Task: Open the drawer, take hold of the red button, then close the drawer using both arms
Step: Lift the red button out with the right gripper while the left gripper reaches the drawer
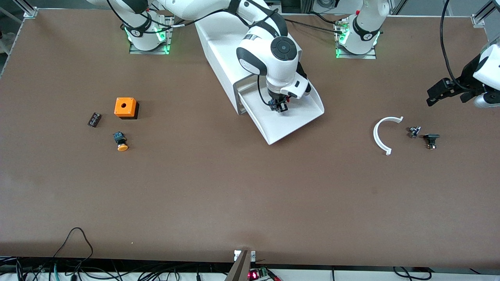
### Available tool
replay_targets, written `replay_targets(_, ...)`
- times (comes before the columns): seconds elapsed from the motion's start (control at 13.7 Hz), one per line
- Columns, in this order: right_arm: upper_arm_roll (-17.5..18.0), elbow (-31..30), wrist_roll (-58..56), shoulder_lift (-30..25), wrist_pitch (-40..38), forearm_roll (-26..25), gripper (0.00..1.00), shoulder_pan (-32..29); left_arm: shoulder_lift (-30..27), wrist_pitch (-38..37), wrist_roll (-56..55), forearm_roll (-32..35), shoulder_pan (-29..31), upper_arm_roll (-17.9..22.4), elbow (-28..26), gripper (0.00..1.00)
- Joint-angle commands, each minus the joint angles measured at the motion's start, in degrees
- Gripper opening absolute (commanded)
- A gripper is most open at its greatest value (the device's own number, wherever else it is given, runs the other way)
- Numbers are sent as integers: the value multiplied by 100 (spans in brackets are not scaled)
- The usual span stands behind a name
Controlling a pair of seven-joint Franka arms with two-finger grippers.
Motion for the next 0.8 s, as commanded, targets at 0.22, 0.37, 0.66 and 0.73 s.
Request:
replay_targets(0.22,340,225,674,-93,-31,-337,31,-117,385,432,-94,41,-117,-89,200,100)
replay_targets(0.37,385,234,1174,-269,153,-346,31,-249,631,668,-566,41,-249,-133,191,100)
replay_targets(0.66,350,226,2604,-665,251,-363,31,-731,1237,1291,-1542,41,-275,-625,69,100)
replay_targets(0.73,289,199,3166,-718,259,-364,31,-846,1343,1546,-1867,41,-276,-817,-97,100)
